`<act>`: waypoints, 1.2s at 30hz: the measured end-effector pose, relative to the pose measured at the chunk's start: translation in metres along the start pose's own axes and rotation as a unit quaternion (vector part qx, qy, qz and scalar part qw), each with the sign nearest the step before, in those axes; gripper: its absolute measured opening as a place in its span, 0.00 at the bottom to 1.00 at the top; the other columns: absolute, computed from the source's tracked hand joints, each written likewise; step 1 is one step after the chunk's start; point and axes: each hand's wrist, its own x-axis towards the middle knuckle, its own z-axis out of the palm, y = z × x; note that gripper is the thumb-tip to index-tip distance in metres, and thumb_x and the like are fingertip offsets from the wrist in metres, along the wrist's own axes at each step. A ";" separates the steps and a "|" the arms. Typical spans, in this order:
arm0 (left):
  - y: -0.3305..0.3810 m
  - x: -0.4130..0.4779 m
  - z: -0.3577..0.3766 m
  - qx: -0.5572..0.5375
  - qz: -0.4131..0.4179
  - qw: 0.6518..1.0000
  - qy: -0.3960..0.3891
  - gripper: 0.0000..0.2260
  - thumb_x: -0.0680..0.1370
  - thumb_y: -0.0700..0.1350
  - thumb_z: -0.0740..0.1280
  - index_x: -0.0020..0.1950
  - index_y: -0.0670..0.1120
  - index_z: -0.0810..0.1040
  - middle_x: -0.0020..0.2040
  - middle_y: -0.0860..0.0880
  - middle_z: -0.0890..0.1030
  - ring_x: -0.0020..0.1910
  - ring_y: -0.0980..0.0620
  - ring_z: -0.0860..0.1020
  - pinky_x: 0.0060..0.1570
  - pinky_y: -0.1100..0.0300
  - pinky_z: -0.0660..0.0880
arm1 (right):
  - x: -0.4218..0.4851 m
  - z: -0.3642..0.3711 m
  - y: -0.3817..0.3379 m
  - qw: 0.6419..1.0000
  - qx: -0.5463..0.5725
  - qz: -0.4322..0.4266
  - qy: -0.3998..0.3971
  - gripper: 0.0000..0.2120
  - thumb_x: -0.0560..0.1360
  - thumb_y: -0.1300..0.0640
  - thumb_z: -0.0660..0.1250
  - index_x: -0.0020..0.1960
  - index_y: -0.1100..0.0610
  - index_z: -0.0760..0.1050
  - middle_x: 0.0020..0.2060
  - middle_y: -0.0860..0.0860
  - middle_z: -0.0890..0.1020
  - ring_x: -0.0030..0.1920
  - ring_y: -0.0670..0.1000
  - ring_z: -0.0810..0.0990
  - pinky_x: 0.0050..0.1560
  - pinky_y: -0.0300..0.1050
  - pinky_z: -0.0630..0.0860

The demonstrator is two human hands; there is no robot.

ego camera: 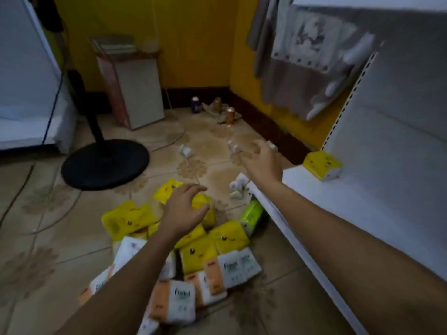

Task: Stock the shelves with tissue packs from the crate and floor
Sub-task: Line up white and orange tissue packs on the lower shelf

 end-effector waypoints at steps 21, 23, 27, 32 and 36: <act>-0.096 -0.094 0.143 0.083 -0.180 0.931 -0.306 0.29 0.72 0.54 0.64 0.72 0.58 0.58 0.61 0.44 0.77 0.59 0.45 0.76 0.55 0.56 0.72 | -0.105 0.110 0.227 0.908 -0.053 0.236 -0.342 0.24 0.68 0.64 0.69 0.58 0.51 0.63 0.51 0.53 0.75 0.54 0.56 0.77 0.53 0.50 0.76; -0.092 -0.095 0.147 0.055 -0.193 0.938 -0.284 0.31 0.68 0.57 0.62 0.70 0.57 0.59 0.62 0.45 0.76 0.59 0.45 0.76 0.55 0.56 0.72 | -0.109 0.117 0.225 0.900 -0.028 0.253 -0.354 0.23 0.68 0.63 0.69 0.55 0.50 0.60 0.53 0.54 0.76 0.55 0.56 0.76 0.56 0.53 0.76; -0.078 -0.093 0.153 0.037 -0.195 0.955 -0.221 0.36 0.63 0.58 0.59 0.71 0.52 0.61 0.63 0.44 0.72 0.60 0.44 0.74 0.53 0.58 0.71 | -0.114 0.123 0.213 0.905 0.056 0.291 -0.304 0.22 0.70 0.65 0.67 0.59 0.55 0.64 0.55 0.54 0.77 0.51 0.52 0.74 0.47 0.45 0.74; -0.058 -0.083 0.155 0.037 -0.125 0.987 -0.098 0.41 0.61 0.61 0.61 0.72 0.45 0.63 0.66 0.41 0.68 0.62 0.41 0.70 0.56 0.50 0.70 | -0.105 0.118 0.185 0.925 0.172 0.293 -0.170 0.23 0.67 0.67 0.66 0.55 0.48 0.64 0.53 0.53 0.78 0.53 0.54 0.77 0.53 0.55 0.78; -0.016 -0.049 0.167 0.015 -0.020 0.999 -0.023 0.32 0.66 0.54 0.63 0.66 0.37 0.69 0.57 0.36 0.75 0.53 0.36 0.74 0.50 0.46 0.72 | -0.106 0.072 0.174 0.958 0.145 0.238 -0.060 0.26 0.66 0.63 0.69 0.61 0.50 0.67 0.55 0.51 0.80 0.54 0.52 0.78 0.51 0.48 0.76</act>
